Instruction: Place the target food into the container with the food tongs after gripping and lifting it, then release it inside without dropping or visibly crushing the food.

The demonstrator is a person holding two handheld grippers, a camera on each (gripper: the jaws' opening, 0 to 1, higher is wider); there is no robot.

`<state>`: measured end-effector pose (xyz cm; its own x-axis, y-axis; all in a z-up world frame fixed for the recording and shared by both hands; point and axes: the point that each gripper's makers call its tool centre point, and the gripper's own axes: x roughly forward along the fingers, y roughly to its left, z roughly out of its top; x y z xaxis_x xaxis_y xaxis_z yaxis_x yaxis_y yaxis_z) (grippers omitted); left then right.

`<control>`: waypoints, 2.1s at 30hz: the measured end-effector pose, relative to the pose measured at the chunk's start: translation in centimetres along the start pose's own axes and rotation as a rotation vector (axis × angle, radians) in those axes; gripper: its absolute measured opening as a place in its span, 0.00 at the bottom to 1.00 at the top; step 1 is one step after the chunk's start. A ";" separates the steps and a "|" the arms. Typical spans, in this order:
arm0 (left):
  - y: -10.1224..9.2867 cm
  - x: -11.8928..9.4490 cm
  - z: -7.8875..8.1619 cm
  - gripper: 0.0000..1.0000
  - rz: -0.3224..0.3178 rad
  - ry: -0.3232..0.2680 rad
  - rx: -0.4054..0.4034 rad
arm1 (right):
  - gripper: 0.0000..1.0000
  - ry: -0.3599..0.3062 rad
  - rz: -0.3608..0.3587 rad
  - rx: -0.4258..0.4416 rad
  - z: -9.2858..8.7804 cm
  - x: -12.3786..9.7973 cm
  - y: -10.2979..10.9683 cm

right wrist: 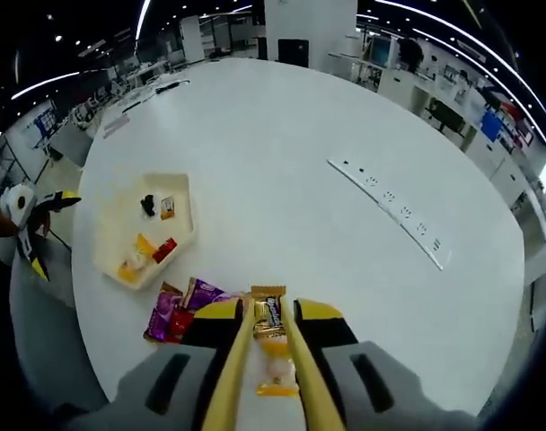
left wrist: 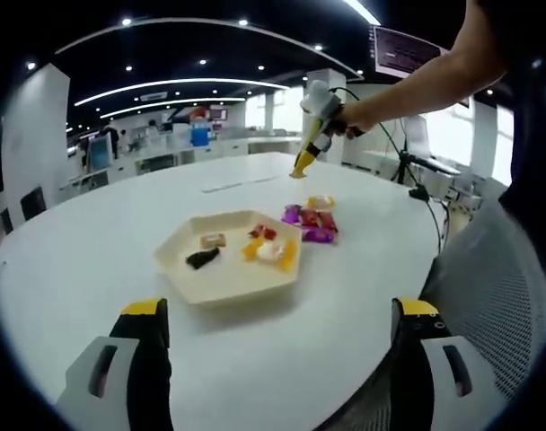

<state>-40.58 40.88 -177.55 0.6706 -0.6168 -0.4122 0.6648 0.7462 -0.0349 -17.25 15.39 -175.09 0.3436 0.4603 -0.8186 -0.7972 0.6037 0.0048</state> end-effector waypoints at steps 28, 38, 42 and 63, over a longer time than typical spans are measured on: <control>-0.1 0.0 0.1 0.99 0.001 0.004 0.022 | 0.21 -0.020 -0.020 0.015 1.7 -2.4 0.2; 0.0 -0.1 0.2 0.99 0.008 -0.004 0.024 | 0.21 -0.034 -0.008 0.011 3.1 -2.4 1.8; 0.0 -0.1 0.3 0.99 0.009 -0.010 0.026 | 0.21 -0.033 -0.004 0.010 3.5 -2.1 2.4; -0.1 -0.1 0.2 0.99 0.013 0.001 0.035 | 0.21 -0.062 0.048 -0.030 7.2 -1.2 7.3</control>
<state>-40.66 40.89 -177.34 0.6787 -0.6071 -0.4132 0.6673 0.7448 0.0018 -19.87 23.97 -169.96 0.3336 0.5281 -0.7809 -0.8279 0.5602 0.0251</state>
